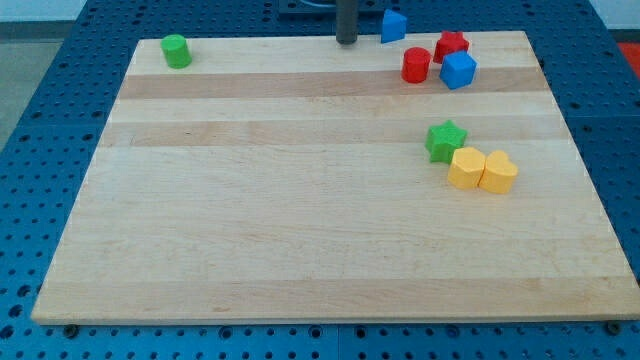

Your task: Point your arm to the left of the blue triangle

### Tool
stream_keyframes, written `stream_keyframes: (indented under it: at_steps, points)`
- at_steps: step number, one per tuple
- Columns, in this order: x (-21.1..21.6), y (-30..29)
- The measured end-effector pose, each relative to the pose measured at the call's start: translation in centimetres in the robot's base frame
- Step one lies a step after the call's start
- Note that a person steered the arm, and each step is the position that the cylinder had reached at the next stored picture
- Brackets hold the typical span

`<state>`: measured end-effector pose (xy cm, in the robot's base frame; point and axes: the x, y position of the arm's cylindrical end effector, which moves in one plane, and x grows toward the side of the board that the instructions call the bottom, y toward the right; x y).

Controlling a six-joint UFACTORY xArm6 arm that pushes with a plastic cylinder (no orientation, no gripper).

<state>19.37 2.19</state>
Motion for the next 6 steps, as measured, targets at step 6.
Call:
stream_keyframes:
  at_steps: [6]
  points:
    - [0.0,2.4]
